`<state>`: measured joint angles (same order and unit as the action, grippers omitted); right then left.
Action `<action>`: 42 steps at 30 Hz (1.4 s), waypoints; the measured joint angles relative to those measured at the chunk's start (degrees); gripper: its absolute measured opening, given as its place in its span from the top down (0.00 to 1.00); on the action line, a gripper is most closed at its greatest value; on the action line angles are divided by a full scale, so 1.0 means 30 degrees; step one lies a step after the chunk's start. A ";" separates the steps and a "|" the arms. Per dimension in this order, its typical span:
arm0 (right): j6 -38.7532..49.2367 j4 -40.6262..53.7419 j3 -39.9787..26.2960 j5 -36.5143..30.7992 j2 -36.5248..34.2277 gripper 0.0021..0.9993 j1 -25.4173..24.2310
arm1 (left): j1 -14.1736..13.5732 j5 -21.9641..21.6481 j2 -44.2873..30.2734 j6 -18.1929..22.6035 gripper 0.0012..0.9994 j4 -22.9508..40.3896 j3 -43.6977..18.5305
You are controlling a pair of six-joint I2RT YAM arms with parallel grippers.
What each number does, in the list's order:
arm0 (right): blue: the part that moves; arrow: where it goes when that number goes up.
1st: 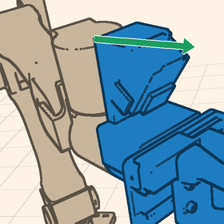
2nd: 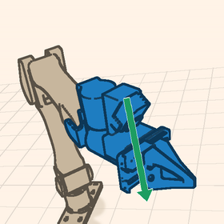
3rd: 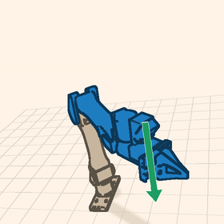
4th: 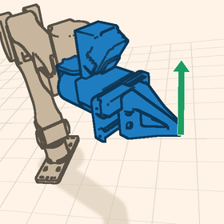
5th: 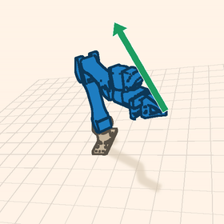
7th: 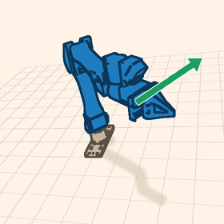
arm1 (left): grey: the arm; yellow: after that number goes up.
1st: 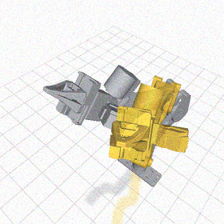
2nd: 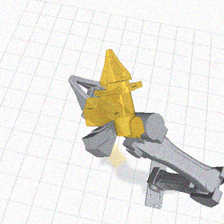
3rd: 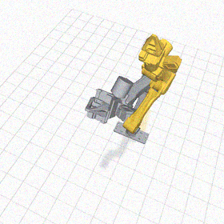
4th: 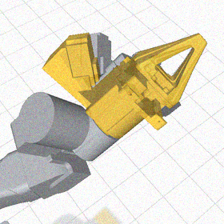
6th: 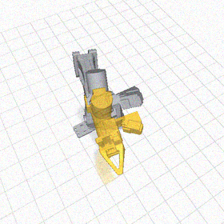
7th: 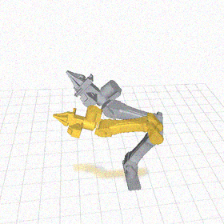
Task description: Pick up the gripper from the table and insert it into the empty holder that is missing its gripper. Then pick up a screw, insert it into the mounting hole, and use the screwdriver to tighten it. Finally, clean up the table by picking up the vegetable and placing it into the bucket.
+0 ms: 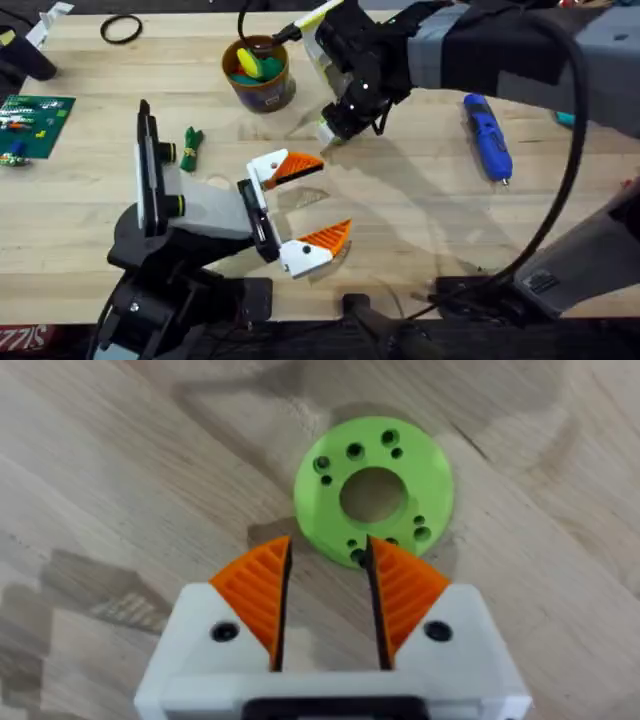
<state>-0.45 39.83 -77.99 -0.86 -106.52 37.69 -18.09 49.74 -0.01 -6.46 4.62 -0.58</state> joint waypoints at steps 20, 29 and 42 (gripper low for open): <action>0.0000 0.0890 -0.0499 -0.0147 0.0016 0.52 -0.0087 | 0.0000 0.0004 0.0000 0.0000 0.01 0.0000 0.0000; 0.0000 0.0851 -0.0565 -0.0184 -0.0845 0.49 -0.0095 | 0.0000 -0.0001 0.0000 0.0000 0.01 0.0000 0.0000; 0.0031 0.0661 -0.0623 -0.0285 -0.0874 0.96 -0.0143 | 0.0000 0.0002 0.0000 0.0000 0.01 0.0000 0.0000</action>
<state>-0.36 41.82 -79.85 -1.72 -109.14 37.26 -18.09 49.74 -0.01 -6.46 4.62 -0.58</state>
